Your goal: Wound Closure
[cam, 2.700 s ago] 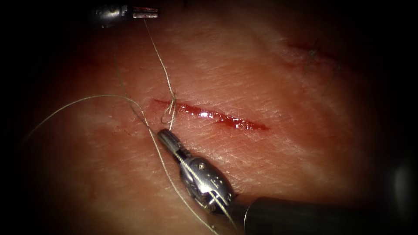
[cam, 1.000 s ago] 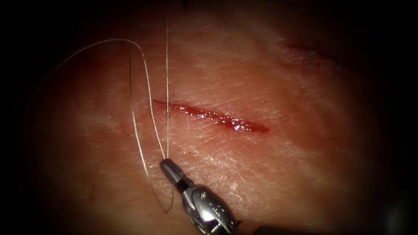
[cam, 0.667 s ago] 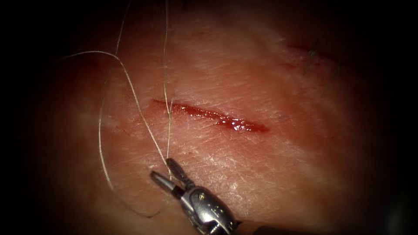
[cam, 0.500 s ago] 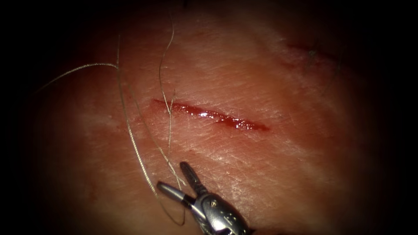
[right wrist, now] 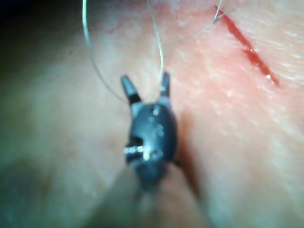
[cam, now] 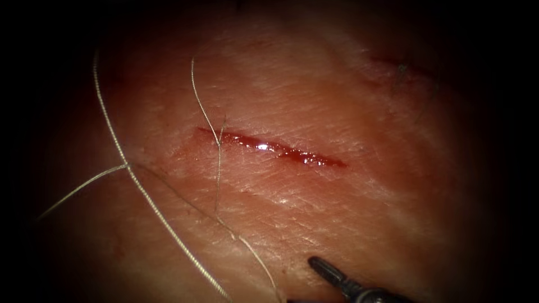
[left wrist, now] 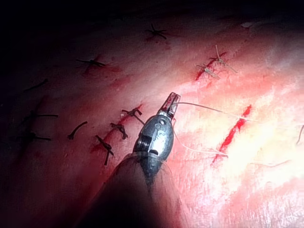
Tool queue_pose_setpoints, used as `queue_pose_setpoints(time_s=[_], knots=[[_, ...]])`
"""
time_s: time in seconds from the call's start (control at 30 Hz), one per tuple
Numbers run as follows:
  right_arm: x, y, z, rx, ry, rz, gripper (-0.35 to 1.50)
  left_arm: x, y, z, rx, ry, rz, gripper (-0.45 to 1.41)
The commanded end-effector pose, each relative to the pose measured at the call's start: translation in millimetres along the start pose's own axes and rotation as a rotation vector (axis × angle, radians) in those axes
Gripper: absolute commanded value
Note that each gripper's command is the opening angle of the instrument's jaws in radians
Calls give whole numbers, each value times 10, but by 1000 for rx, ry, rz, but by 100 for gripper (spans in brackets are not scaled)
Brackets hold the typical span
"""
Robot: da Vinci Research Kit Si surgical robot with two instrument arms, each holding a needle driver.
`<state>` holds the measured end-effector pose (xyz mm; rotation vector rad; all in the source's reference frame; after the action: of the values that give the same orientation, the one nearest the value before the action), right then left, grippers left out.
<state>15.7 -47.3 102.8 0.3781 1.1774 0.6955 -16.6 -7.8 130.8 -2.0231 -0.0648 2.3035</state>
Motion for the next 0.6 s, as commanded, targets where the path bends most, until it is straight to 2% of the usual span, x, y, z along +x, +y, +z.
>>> queue_pose_setpoints(time_s=[0.03,0.1,0.13,0.27,0.3,0.37,0.53,0.57,0.6], knots=[[-5,20,-9,26,-25,-15,121,-1,5,1,-2,0,6,-45],[-4,33,-18,50,-23,-13,121,3,11,-4,-4,0,7,-45],[4,54,-22,26,5,-1,118,4,16,-6,-6,1,8,-45],[33,93,-8,-57,64,4,114,6,24,-5,-5,0,11,-45],[50,108,9,-86,62,-35,113,8,27,-5,-5,0,12,-45],[67,120,31,-103,62,-72,111,10,30,-5,-5,0,11,-45],[90,133,95,-63,93,-79,114,22,34,-5,-5,1,10,-45],[96,133,124,-53,105,-82,119,30,34,-6,-5,1,16,-45],[98,133,135,-47,108,-90,119,34,34,-6,-5,2,19,-45]])
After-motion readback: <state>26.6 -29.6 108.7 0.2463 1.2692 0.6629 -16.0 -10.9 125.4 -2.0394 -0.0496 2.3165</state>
